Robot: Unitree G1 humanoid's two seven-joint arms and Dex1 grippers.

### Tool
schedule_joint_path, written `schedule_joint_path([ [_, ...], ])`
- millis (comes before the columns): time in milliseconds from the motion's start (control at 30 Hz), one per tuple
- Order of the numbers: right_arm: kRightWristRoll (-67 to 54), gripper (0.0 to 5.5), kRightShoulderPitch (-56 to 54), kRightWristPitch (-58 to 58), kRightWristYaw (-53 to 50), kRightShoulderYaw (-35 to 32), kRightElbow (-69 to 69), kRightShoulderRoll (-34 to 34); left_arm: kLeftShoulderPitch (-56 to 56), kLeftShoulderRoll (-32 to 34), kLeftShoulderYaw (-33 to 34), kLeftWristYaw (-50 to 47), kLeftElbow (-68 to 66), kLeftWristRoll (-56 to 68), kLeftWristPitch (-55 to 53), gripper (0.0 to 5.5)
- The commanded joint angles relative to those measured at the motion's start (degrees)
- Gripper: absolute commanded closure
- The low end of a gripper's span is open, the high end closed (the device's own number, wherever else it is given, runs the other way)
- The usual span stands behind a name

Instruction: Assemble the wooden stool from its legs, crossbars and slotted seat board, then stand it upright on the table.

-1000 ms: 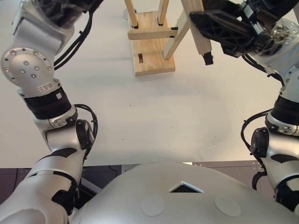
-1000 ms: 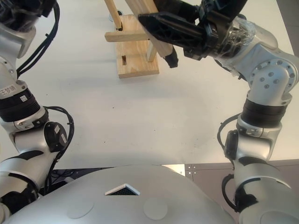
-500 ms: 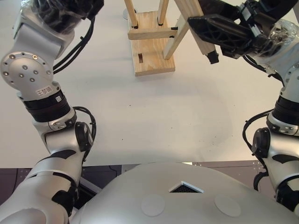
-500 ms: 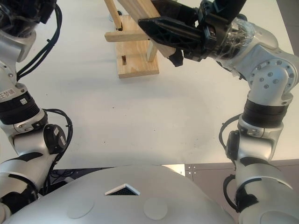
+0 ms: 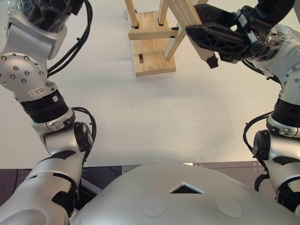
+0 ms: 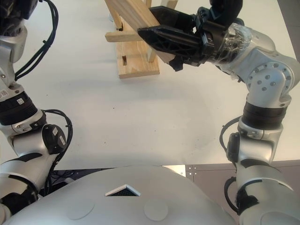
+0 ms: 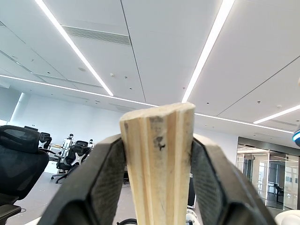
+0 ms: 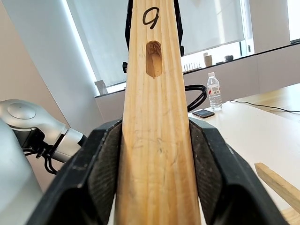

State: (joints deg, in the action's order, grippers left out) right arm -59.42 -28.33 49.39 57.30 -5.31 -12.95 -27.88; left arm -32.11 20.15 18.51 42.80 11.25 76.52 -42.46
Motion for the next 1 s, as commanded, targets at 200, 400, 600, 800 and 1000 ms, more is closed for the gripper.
schedule_joint_path([
  [200, 3.34, 2.93, -0.2, -0.76, -0.03, 1.92, 0.26, -0.53, -0.12, 0.33, 0.96, 1.06, -0.03, 1.97, 0.33, 3.49],
  [400, 13.91, 1.85, 1.27, -5.26, -0.39, 7.62, 2.08, -2.28, 0.61, 5.27, 3.76, 2.71, -0.84, -0.38, 0.84, 3.49],
  [600, 26.17, 0.81, 1.96, -12.84, -1.6, 11.01, 8.23, -3.56, 4.43, 16.29, 9.59, 7.99, -4.46, -4.78, 0.5, 3.49],
  [800, 37.72, 0.61, 0.55, -18.1, -3.44, 14.72, 17.95, -4.2, 8.82, 19.31, 6.69, 13.03, -8.92, -16.04, 5.55, 3.49],
  [1000, 40.41, 0.61, -4.27, -24.9, -3.08, 12.73, 30.69, 0.89, 9.79, 15.83, 2.03, 15.72, -16.63, -25.74, 12.58, 3.5],
])
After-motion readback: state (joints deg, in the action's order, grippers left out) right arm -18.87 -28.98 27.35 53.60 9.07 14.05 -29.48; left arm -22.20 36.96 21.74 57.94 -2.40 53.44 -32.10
